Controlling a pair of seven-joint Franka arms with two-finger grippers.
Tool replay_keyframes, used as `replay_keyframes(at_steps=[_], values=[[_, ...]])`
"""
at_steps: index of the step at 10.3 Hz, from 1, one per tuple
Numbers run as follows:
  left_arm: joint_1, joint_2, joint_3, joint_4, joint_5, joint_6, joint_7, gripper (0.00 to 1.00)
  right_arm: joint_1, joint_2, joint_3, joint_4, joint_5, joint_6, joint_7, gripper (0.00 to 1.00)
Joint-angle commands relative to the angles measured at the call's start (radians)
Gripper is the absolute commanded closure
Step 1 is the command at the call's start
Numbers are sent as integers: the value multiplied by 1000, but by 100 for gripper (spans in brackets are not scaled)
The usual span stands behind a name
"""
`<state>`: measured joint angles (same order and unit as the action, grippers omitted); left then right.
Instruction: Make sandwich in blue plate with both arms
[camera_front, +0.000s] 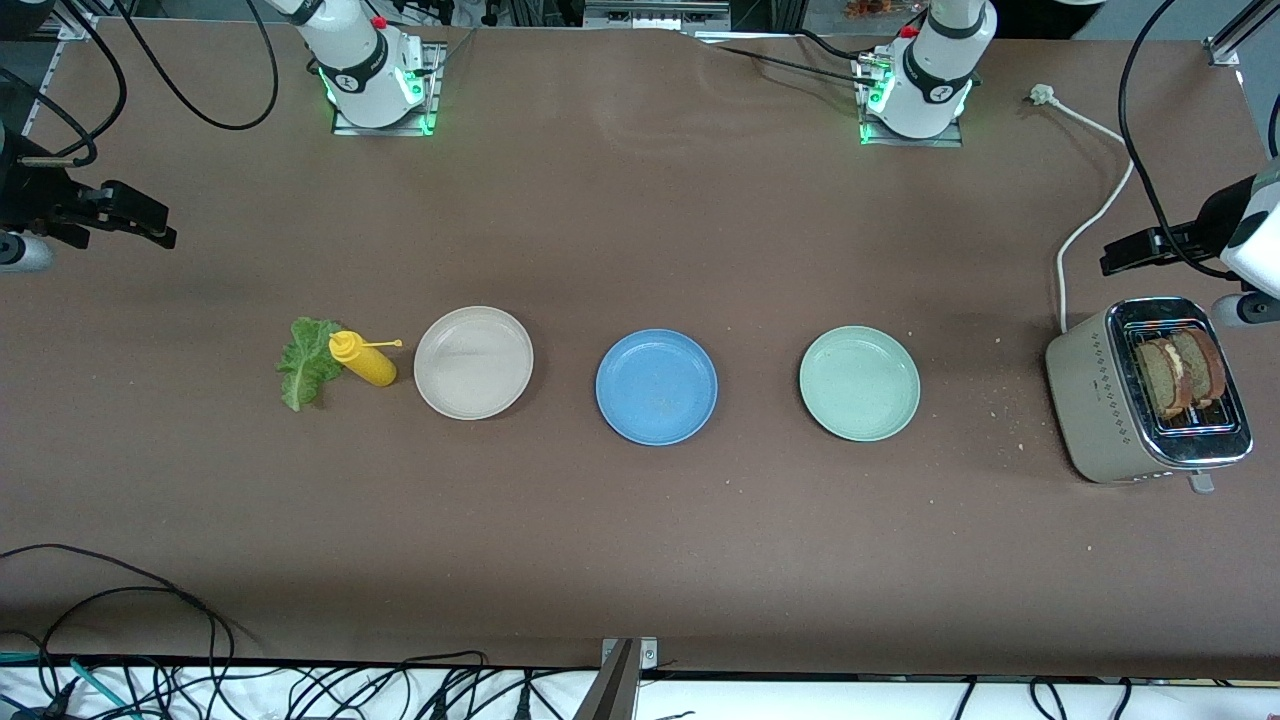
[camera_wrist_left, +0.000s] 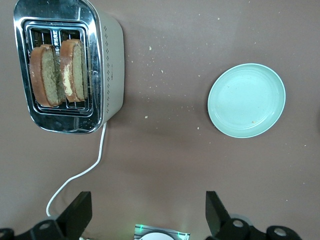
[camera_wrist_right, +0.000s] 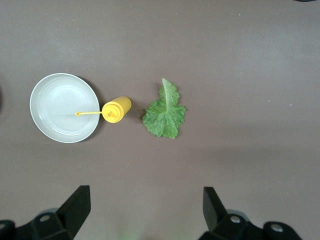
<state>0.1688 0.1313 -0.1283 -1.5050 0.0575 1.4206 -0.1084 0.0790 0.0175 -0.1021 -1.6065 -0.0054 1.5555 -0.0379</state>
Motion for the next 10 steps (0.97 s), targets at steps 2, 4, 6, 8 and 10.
replay_keyframes(at_steps=[2,4,6,8,10], values=[[8,5,7,11,-19,-12,9,0,-13,-2,12,16,2,-18,7,0],[49,14,12,15,-11,-6,45,1,-13,-2,13,16,2,-18,7,0],[92,31,13,15,8,13,88,1,-13,-2,13,16,2,-18,7,0],[97,59,13,20,85,30,98,0,-13,-2,13,16,2,-18,7,0],[101,77,13,17,94,59,98,0,-13,-2,13,16,2,-18,7,0]])
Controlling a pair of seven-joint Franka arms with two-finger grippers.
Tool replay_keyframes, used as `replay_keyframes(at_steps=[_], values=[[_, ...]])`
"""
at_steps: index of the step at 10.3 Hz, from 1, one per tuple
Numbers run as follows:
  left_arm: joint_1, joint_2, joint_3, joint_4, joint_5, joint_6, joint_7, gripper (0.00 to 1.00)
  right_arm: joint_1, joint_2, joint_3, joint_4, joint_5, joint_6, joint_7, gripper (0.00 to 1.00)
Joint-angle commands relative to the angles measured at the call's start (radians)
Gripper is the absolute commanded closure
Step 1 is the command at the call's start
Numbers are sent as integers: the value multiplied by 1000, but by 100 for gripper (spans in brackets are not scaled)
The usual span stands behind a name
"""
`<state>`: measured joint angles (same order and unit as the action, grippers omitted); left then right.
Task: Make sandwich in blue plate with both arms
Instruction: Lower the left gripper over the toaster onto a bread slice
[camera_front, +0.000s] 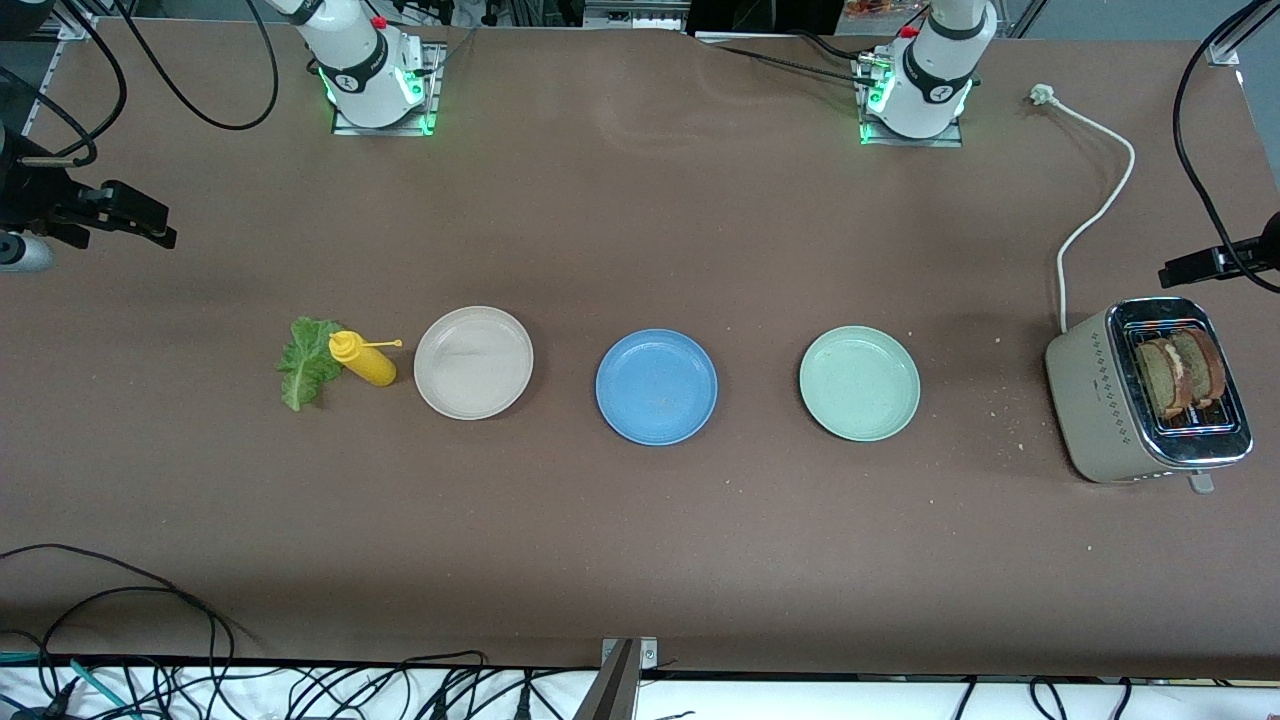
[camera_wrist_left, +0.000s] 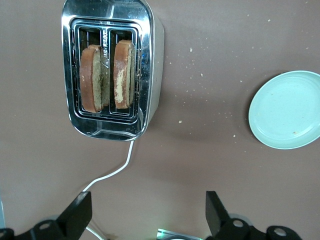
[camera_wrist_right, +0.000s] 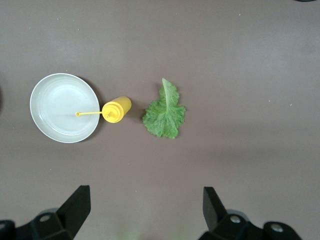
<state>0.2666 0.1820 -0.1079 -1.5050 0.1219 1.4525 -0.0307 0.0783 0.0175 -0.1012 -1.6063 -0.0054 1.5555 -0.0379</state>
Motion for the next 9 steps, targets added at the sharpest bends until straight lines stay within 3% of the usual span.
replay_keyframes(at_steps=[1,5,9], values=[[11,45,-7,14,30,37,20,0,-12,-2,11,16,2,-18,7,0],[54,144,-7,9,33,121,20,1,-12,-2,11,16,4,-20,9,0],[55,217,-9,9,116,153,20,4,-12,-2,9,16,4,-21,9,0]])
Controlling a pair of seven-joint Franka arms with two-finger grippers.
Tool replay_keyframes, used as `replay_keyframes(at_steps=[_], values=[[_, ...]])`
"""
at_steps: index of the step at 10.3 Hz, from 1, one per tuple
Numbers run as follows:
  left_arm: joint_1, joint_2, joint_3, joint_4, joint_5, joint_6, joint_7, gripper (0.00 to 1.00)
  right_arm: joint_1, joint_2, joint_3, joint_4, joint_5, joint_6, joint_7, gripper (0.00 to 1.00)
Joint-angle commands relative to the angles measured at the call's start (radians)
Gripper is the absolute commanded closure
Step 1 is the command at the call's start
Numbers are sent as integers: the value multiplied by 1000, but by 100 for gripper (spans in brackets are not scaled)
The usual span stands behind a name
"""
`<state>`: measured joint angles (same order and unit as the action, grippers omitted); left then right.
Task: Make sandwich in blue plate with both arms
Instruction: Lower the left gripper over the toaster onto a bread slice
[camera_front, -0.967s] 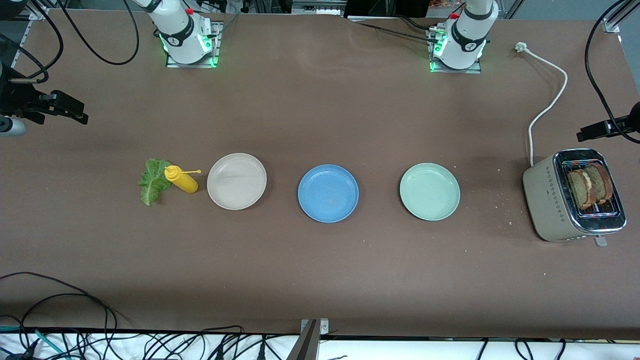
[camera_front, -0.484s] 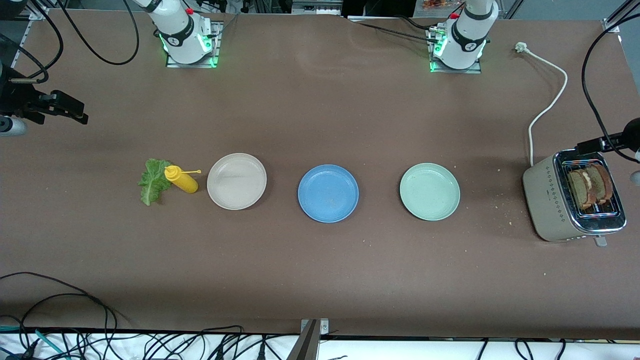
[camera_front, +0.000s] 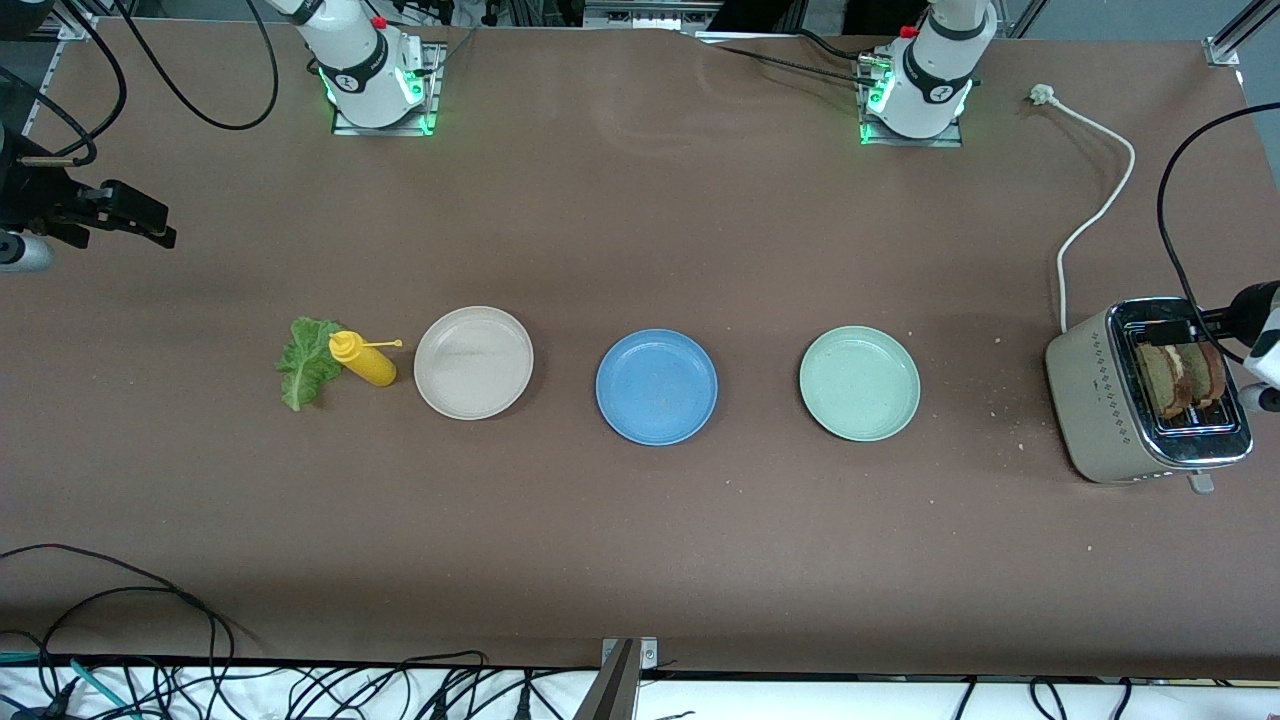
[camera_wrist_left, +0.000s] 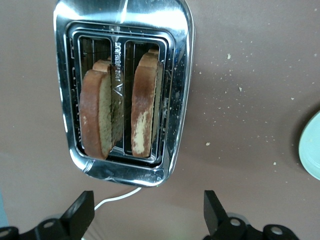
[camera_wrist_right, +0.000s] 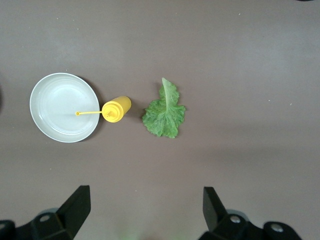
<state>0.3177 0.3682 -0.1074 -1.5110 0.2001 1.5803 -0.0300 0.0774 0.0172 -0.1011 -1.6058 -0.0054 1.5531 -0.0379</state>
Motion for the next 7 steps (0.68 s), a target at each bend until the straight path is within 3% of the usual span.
replay_keyframes(at_steps=[1,7], values=[[4,44,-9,15,38,29,19,6,-11,-2,9,15,4,-19,9,0],[6,92,-9,15,68,76,19,14,-11,-2,9,15,4,-19,9,0]])
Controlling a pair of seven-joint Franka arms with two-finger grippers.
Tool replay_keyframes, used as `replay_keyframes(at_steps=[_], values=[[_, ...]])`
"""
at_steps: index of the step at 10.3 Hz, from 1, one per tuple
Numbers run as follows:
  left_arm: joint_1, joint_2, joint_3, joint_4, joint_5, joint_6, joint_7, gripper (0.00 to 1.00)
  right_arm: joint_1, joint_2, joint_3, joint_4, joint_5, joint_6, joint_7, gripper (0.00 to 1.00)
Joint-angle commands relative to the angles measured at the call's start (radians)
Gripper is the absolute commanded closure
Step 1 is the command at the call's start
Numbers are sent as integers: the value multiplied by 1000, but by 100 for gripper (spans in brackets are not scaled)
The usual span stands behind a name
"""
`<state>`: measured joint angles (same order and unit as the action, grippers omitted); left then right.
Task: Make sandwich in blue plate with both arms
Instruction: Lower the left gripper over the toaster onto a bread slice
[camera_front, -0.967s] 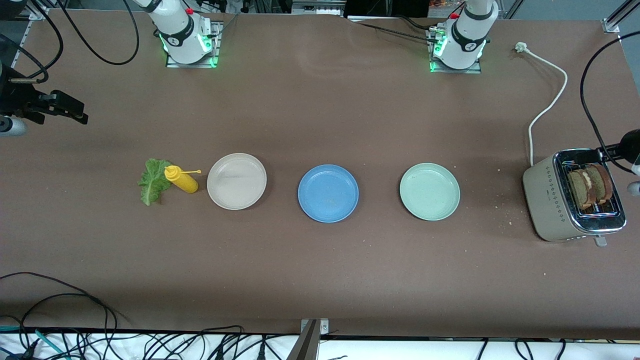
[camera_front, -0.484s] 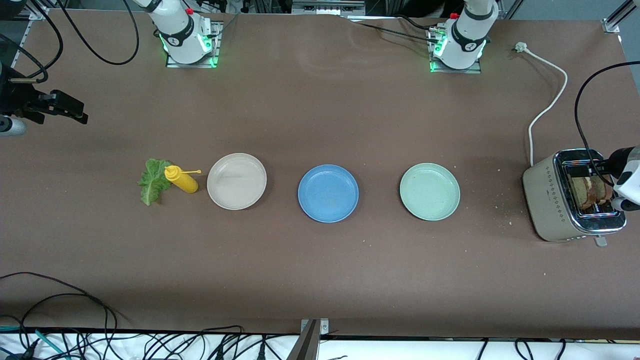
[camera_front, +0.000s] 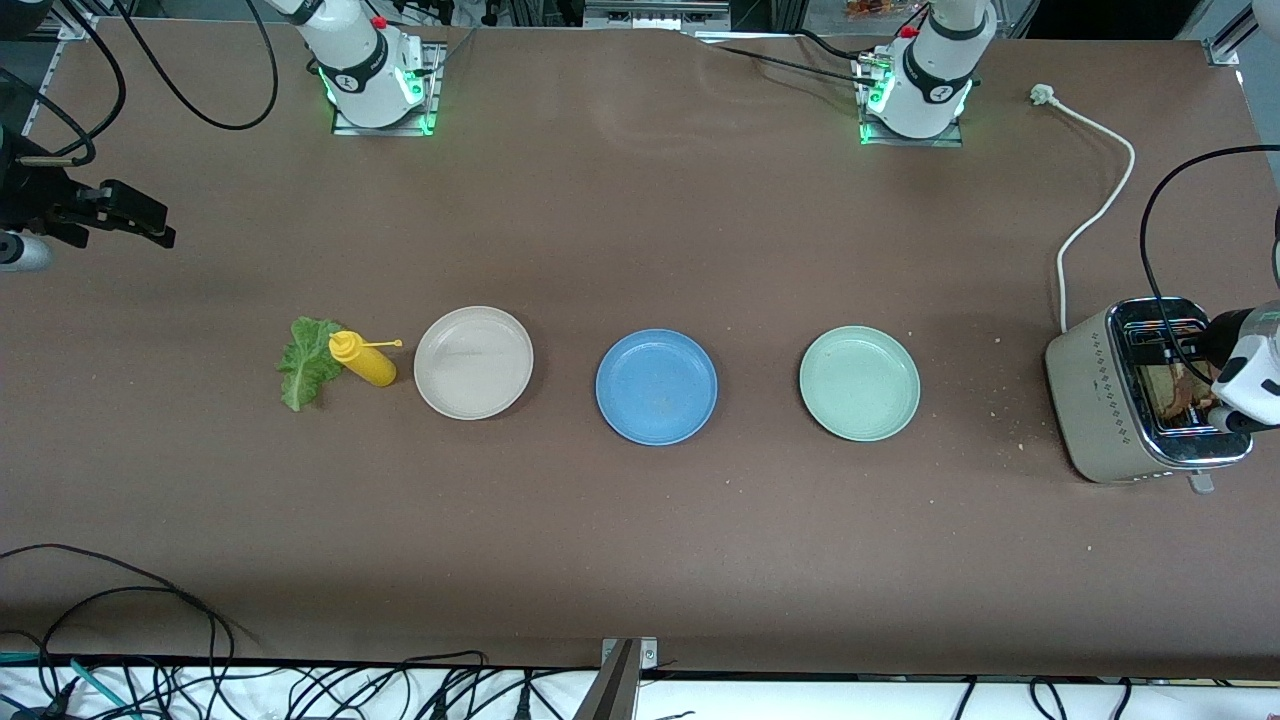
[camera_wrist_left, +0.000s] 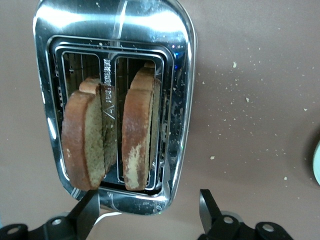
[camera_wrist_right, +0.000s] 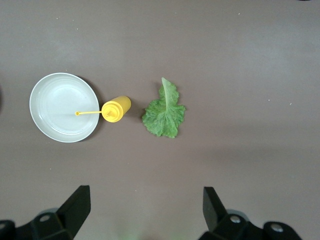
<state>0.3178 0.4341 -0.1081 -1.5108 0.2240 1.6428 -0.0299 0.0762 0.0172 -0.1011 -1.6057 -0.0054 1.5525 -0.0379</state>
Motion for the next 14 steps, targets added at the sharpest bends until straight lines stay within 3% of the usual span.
replay_keyframes(at_steps=[1,13,14], values=[[6,28,-7,14,44,34,19,14,-10,-2,9,15,4,-18,7,0],[-3,67,-8,14,95,60,18,22,-12,-2,8,15,4,-18,7,0],[-3,68,-8,14,95,60,18,31,-12,-2,8,15,4,-18,7,0]])
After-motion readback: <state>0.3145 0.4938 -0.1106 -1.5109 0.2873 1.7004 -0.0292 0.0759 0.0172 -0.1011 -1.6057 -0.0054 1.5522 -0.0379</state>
